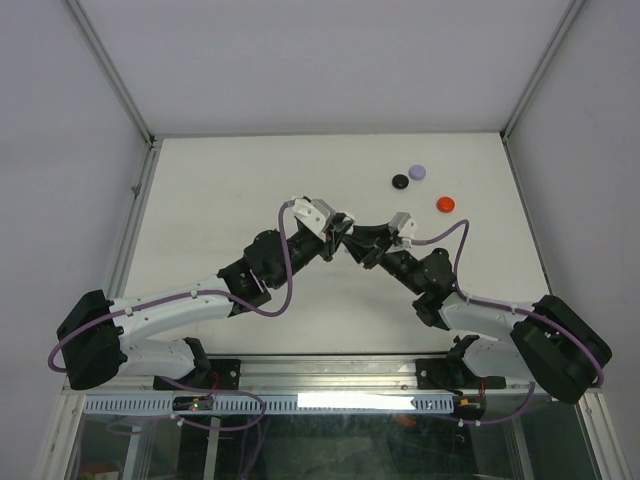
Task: Insert the wireless bluetooth earbuds into the charging case
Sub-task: Place the earbud in the charging case.
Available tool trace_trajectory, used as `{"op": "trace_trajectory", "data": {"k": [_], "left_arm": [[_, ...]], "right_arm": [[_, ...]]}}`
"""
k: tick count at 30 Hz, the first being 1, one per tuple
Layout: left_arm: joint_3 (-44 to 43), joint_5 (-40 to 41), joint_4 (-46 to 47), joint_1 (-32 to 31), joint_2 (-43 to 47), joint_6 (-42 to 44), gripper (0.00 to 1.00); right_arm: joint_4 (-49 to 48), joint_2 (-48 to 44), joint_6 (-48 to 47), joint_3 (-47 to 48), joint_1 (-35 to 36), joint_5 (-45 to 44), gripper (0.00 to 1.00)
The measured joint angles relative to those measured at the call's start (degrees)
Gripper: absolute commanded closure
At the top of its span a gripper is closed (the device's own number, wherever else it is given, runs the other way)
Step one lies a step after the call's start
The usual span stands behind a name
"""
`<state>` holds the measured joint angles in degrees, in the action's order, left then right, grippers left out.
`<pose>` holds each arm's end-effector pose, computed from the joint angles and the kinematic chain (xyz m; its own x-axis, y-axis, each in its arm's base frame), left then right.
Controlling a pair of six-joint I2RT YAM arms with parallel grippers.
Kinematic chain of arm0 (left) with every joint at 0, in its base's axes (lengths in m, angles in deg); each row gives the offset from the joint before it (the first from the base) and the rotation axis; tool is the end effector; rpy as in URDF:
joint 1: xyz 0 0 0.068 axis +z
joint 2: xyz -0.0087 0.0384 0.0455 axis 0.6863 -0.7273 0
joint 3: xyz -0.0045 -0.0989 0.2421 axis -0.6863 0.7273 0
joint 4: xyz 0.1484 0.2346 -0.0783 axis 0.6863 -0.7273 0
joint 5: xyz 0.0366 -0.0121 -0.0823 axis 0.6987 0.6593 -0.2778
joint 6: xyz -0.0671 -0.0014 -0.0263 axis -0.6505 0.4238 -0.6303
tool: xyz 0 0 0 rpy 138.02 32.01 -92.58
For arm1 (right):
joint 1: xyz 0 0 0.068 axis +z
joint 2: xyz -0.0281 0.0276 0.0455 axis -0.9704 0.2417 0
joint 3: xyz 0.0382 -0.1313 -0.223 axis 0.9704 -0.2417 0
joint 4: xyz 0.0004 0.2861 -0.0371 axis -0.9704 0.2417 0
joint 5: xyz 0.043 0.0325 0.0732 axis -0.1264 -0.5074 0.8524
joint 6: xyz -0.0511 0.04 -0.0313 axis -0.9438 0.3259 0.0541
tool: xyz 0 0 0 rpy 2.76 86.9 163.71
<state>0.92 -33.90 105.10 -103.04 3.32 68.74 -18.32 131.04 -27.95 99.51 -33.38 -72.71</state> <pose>0.1841 -0.2844 0.2872 0.0697 0.0379 -0.9969 0.6989 0.7112 0.0759 0.1925 0.1931 0.2138 0.1806 0.2496 -0.9514 -0.8144 0.5803 -0.0023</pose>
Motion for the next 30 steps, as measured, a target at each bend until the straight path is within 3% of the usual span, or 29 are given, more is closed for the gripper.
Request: {"op": "trace_trajectory", "data": {"k": [7,14,21,25,30], "left_arm": [[0.00,-0.33,-1.27,-1.03,0.13,-0.72,0.65],[-0.17,-0.55,-3.85,-1.09,1.73,-1.99,0.49],[-3.43,-1.92,-12.50,-0.76,6.03,-4.96,0.36],[-6.49,-8.48,-17.40,2.80,7.76,-8.22,0.33],[-6.97,-19.41,-20.35,12.68,9.68,-14.80,0.26]], "right_arm": [[-0.35,-0.13,0.00,-0.07,0.02,0.07,1.00],[0.02,-0.44,-0.04,-0.15,0.04,0.02,1.00],[0.76,-3.37,-0.70,-0.44,0.07,0.09,1.00],[1.68,-4.94,-0.83,-0.44,-0.09,1.57,1.00],[4.59,-7.10,-1.09,-0.44,-0.50,5.38,1.00]]}}
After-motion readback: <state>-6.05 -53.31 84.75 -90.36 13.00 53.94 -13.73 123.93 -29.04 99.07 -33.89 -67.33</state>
